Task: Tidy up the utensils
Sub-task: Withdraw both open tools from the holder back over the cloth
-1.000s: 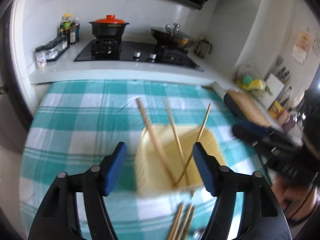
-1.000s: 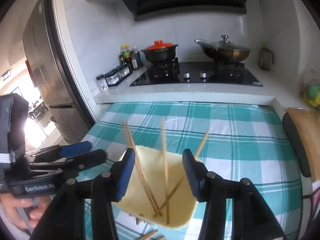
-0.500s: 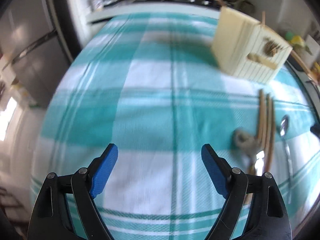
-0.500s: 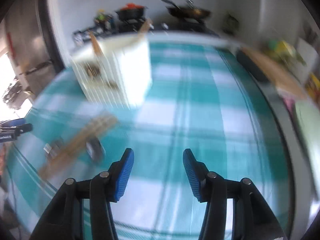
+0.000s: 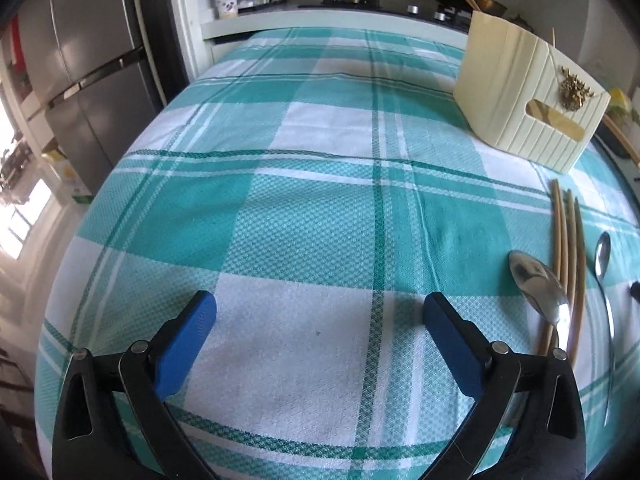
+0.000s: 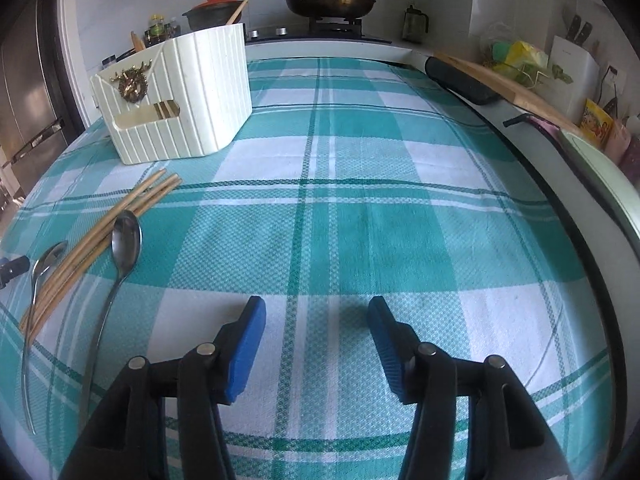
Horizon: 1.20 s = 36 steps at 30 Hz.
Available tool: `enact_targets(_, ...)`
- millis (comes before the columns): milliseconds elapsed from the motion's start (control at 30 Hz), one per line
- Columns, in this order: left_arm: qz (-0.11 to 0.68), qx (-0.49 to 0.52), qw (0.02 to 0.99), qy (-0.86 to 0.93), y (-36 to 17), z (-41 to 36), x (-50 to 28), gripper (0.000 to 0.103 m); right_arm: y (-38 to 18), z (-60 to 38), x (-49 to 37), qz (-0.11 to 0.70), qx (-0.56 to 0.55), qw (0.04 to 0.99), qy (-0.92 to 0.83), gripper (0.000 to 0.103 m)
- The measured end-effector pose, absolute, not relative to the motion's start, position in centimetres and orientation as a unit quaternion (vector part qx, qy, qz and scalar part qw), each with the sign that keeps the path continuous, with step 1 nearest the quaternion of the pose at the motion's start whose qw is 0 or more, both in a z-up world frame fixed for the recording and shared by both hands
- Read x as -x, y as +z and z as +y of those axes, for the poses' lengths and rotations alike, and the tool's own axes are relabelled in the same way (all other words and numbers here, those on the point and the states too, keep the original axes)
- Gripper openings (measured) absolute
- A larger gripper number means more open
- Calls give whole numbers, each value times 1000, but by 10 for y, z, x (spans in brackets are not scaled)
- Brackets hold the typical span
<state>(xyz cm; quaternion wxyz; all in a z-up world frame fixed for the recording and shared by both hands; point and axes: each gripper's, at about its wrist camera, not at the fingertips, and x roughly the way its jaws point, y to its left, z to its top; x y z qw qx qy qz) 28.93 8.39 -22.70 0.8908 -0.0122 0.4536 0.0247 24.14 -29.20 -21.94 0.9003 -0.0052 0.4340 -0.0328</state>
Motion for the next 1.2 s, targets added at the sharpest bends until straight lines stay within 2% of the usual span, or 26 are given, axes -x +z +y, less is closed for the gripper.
enact_targets(367, 452, 15, 891, 34, -226, 83, -287, 102, -220, -290, -241, 434, 11, 900, -35, 55)
enact_targets(500, 435, 38, 899, 29, -216, 75, -270, 102, -220, -290, -241, 434, 11, 900, -36, 55)
enact_targets(867, 377, 4, 926, 32, -172, 38, -241, 102, -220, -289, -241, 433, 11, 900, -36, 55)
enact_targets(1200, 370, -2, 927, 51, -168, 42, -239, 102, -219, -289, -241, 433, 12, 900, -36, 55)
